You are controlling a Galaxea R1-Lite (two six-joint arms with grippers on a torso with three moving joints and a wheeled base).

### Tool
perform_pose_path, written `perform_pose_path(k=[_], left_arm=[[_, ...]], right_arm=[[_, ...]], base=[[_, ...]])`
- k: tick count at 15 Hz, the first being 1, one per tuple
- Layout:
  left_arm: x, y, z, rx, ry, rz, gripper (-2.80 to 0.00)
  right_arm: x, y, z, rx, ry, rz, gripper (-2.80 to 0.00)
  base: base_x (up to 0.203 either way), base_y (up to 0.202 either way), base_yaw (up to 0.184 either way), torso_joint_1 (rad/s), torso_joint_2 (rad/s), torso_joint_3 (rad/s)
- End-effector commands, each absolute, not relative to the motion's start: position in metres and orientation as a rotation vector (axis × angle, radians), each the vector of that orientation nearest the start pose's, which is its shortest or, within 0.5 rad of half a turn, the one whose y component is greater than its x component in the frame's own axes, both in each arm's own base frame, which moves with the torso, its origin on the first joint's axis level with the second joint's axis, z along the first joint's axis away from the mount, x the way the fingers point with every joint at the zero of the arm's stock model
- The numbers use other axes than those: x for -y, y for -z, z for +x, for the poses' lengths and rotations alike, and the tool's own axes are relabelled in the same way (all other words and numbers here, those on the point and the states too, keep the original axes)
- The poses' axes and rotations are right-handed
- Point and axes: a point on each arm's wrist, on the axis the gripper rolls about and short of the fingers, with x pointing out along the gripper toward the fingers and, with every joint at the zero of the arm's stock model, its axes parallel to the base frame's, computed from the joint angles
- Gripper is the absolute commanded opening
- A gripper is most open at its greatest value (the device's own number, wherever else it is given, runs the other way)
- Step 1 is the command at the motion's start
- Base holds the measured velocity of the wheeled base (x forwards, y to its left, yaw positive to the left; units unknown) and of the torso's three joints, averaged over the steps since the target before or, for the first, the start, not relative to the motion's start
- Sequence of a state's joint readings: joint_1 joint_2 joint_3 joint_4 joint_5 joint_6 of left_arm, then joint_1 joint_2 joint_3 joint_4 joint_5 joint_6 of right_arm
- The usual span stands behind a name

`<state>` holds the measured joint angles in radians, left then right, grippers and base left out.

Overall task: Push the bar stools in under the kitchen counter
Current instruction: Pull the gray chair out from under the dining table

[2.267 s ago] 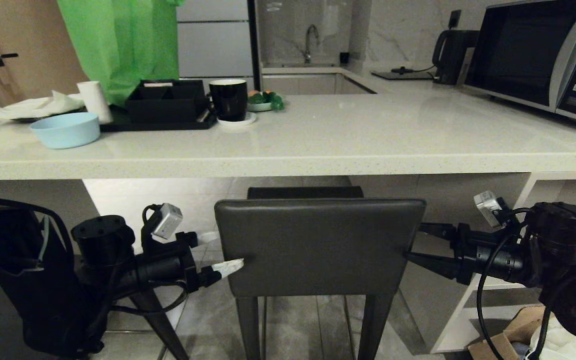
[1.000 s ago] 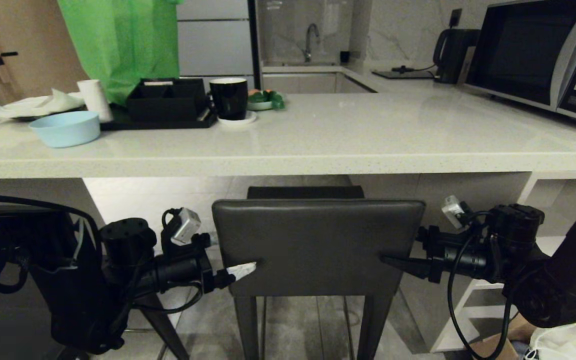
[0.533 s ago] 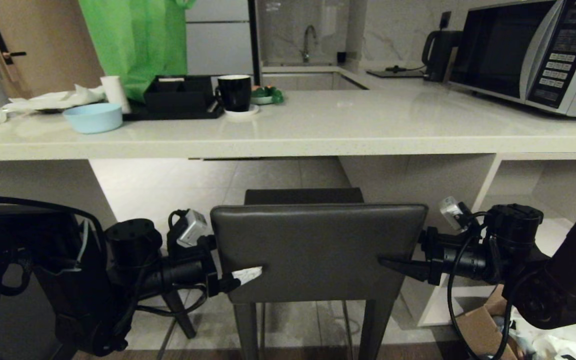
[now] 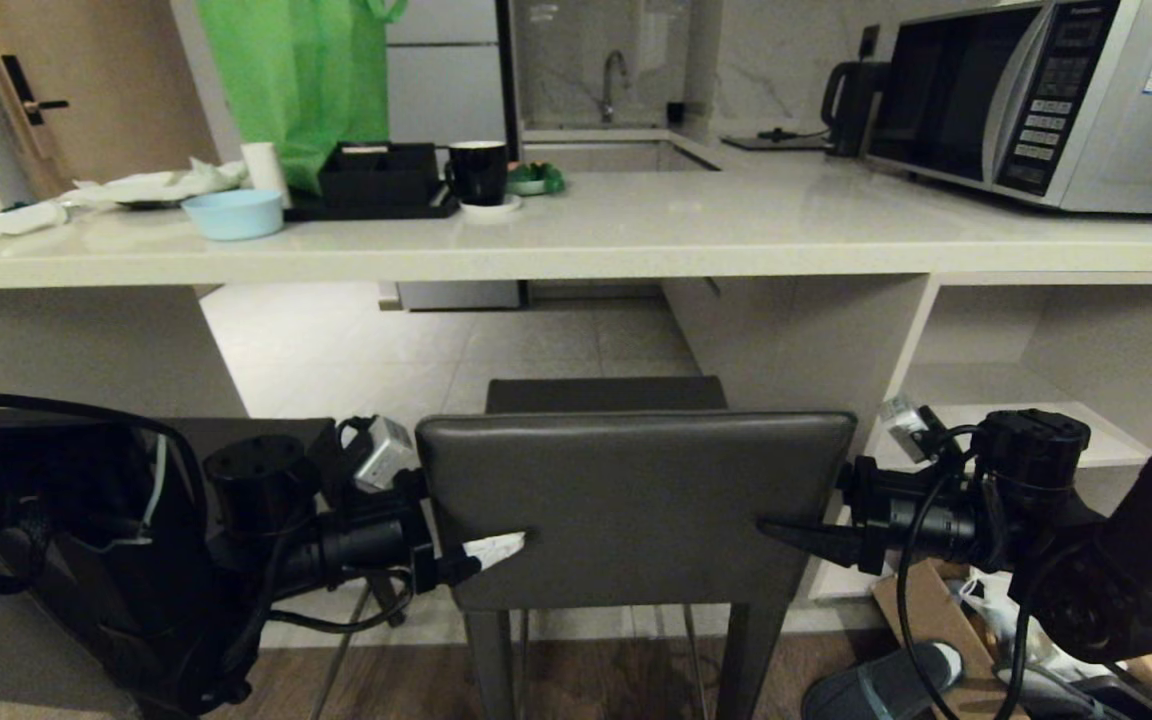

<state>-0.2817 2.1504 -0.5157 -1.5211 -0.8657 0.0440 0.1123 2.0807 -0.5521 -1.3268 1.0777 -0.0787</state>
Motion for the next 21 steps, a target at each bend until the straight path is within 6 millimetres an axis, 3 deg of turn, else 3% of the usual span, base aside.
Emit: perform_pose_path(k=[1, 10, 14, 18, 21], left_arm=[[0.105, -0.064, 0.303, -0.080, 1.150, 0.007, 0.00], [0.104, -0.060, 0.304, -0.091, 1.098, 0.015, 0.00], [0.101, -0.064, 0.306, -0.074, 1.068, 0.018, 0.00], [0.075, -0.068, 0.301, -0.088, 0.995, 0.010, 0.00], [0.051, -0.068, 0.277, -0.143, 0.946, -0.013, 0.00]], right_arm=[[-0.055, -0.075, 0.311, -0.130, -1.198, 0.023, 0.00], [-0.055, -0.074, 0.311, -0.125, -1.197, 0.021, 0.00], [-0.052, -0.076, 0.310, -0.114, -1.187, 0.019, 0.00], [-0.025, -0.075, 0.299, -0.136, -1.108, 0.037, 0.00], [0.008, -0.071, 0.284, -0.138, -1.020, 0.052, 0.00]], base=[[-0.196, 0.000, -0.002, 0.004, 0.00, 0.004], [-0.192, 0.000, -0.002, 0.003, 0.00, 0.003], [-0.024, 0.000, 0.000, -0.002, 0.00, 0.002], [0.000, 0.000, 0.000, 0.000, 0.00, 0.000], [0.000, 0.000, 0.000, 0.000, 0.00, 0.000]])
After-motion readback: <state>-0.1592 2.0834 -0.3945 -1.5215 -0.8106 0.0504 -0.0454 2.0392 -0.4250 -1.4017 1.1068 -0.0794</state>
